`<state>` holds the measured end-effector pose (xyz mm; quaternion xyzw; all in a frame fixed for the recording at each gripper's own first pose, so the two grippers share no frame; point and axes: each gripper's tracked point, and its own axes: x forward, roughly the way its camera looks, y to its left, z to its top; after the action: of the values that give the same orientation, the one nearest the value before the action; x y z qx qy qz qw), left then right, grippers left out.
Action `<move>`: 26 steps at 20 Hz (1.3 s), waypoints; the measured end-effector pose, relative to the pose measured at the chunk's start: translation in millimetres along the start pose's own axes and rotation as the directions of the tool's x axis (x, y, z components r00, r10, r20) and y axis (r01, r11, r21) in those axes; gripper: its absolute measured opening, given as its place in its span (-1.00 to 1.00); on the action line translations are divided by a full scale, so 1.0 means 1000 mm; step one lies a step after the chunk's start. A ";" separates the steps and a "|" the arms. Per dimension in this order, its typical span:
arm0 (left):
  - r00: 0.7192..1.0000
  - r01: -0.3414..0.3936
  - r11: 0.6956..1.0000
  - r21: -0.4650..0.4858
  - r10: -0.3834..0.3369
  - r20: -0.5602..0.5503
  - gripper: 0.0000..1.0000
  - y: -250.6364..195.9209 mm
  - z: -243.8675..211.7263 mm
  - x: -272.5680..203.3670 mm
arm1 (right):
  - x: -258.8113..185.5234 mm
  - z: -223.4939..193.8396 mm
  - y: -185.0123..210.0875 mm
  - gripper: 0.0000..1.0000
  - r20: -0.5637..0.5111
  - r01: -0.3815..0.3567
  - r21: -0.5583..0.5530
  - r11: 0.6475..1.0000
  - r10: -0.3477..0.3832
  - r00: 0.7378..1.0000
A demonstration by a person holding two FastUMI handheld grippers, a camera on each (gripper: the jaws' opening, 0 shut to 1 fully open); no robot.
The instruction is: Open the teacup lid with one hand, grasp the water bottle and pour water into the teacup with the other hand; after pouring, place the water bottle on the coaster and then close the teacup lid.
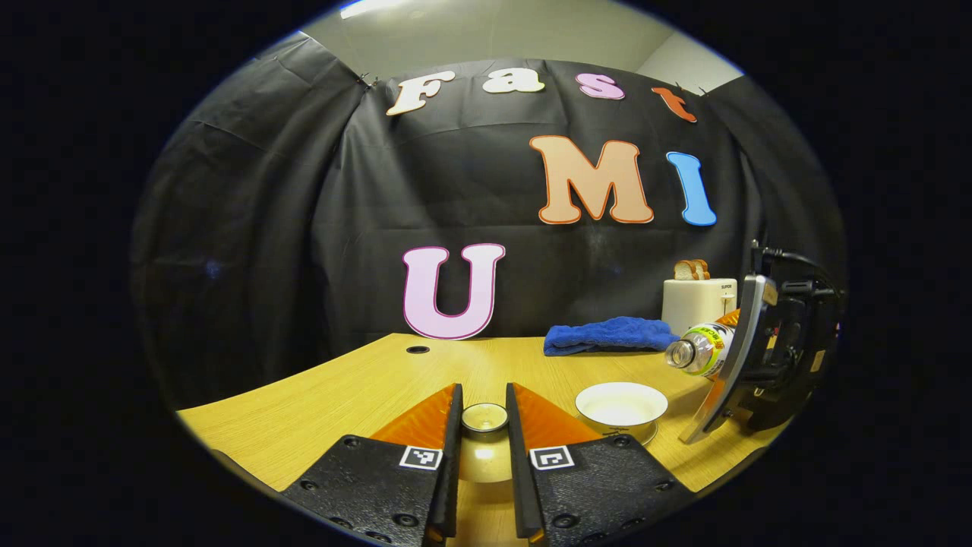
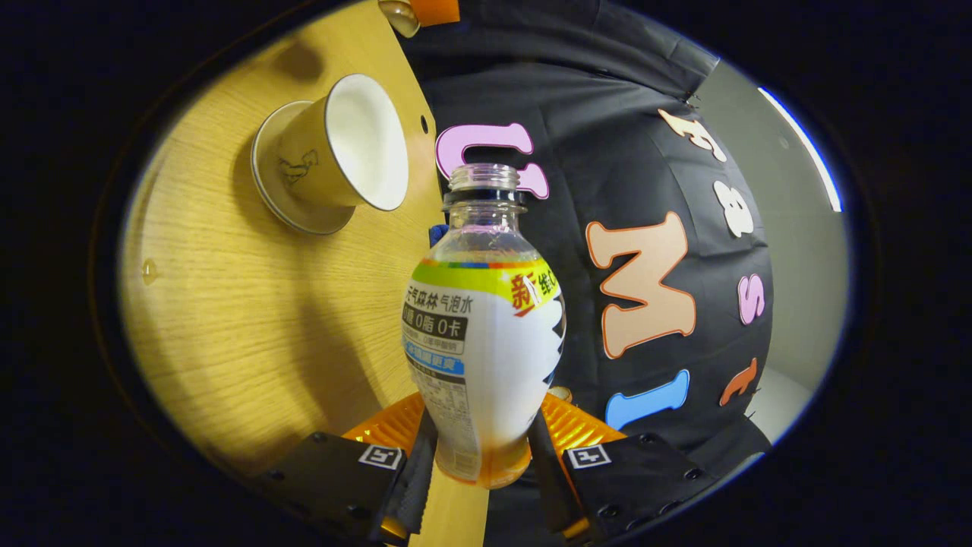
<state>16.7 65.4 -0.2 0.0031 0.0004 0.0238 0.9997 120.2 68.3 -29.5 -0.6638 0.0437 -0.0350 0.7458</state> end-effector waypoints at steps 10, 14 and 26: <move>1.000 0.002 1.000 -0.003 -0.002 -0.002 -0.46 0.000 0.000 0.001 | 0.008 0.011 -0.027 0.28 0.055 0.111 -0.242 0.964 -0.101 0.993; 1.000 0.004 1.000 -0.004 -0.004 -0.002 -0.46 0.000 -0.001 0.000 | 0.007 0.017 -0.035 0.28 0.088 0.157 -0.307 0.939 -0.137 0.987; 1.000 0.004 1.000 -0.005 -0.004 -0.004 -0.46 -0.001 -0.001 0.000 | 0.009 0.037 -0.054 0.24 0.154 0.245 -0.397 0.885 -0.199 0.968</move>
<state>17.0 64.9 -1.7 0.0005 0.0023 0.0219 0.9998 133.8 97.1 28.5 -0.8077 -0.0669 -0.0742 0.5811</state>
